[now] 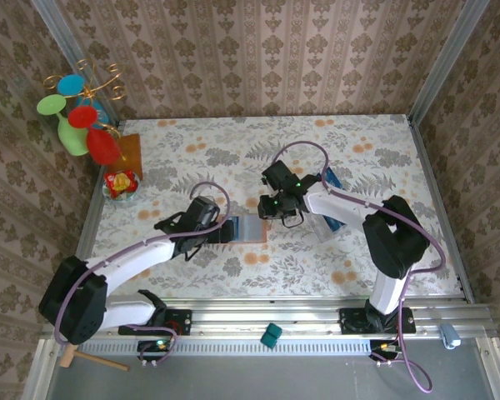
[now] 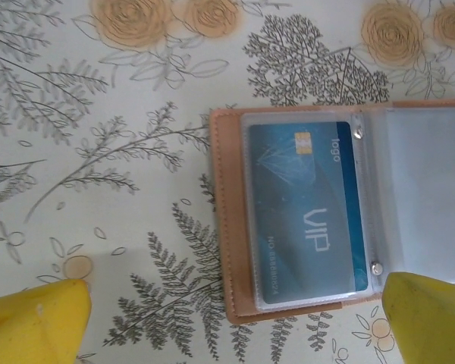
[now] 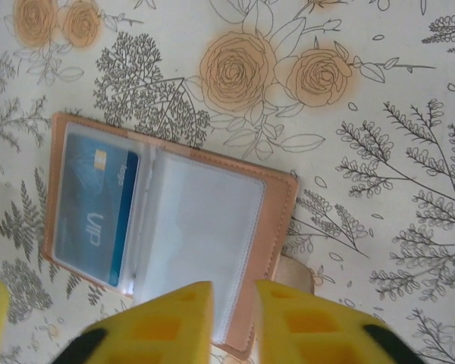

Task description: Put the credit cards into the card holder

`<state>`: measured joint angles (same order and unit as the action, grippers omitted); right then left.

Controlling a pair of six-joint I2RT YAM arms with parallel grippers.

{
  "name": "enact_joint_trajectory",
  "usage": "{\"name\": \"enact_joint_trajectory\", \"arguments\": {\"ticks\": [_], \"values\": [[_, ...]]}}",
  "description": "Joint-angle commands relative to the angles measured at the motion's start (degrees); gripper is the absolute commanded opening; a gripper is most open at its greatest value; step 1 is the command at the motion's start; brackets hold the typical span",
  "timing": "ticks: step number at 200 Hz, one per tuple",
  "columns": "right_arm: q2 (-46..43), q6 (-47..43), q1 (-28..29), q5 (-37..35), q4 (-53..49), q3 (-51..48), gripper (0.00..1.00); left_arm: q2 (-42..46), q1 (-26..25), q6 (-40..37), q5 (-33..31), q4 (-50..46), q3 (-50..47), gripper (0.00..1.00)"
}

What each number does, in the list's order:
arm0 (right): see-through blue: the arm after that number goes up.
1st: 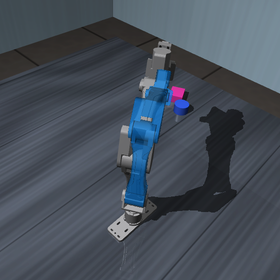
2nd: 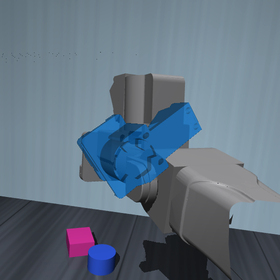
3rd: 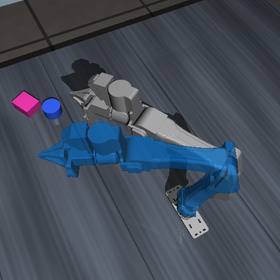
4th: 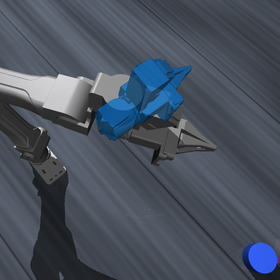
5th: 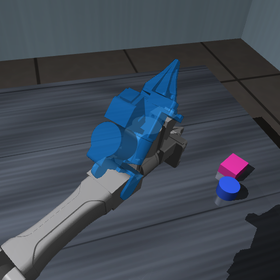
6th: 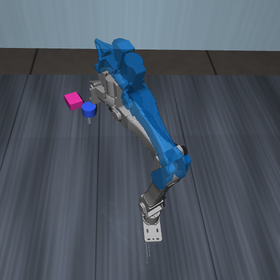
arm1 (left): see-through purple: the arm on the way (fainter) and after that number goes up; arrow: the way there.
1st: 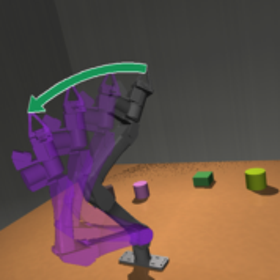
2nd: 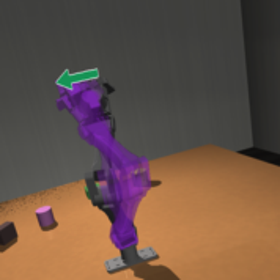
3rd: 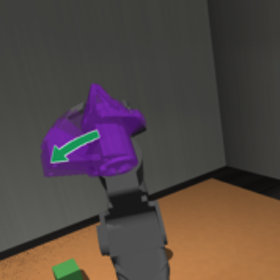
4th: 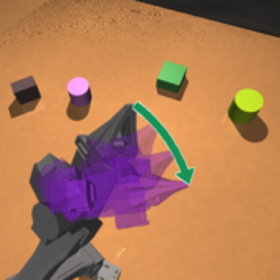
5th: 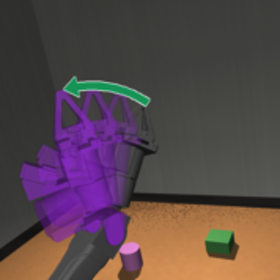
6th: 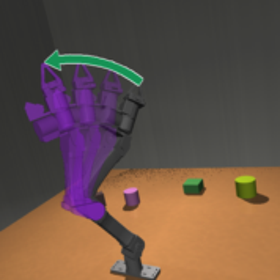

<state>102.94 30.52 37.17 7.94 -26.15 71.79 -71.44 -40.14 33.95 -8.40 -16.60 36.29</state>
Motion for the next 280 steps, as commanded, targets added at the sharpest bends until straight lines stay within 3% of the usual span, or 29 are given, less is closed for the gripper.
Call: {"name": "enact_joint_trajectory", "arguments": {"ticks": [1, 35, 196, 280], "values": [[2.29, -0.52, 0.19, 0.4, -1.24, 2.42, 0.15, -2.19, -1.32, 1.46, -1.47, 1.3, 1.53, 1.0], [4.55, -0.33, 0.27, 1.28, -0.77, 3.46, 0.09, -4.99, -2.57, 1.44, -2.21, 1.65, 2.86, 1.0], [13.65, 1.8, 2.71, 3.63, 1.55, 6.92, 0.08, -10.2, -4.21, -0.13, -3.29, 1.73, 6.22, 1.0], [14.22, 3.1, 2.97, 4.29, 3.07, 5.82, 0.08, -11.95, -5.06, -1.16, -4.05, 3.45, 6.15, 1.0]]}}
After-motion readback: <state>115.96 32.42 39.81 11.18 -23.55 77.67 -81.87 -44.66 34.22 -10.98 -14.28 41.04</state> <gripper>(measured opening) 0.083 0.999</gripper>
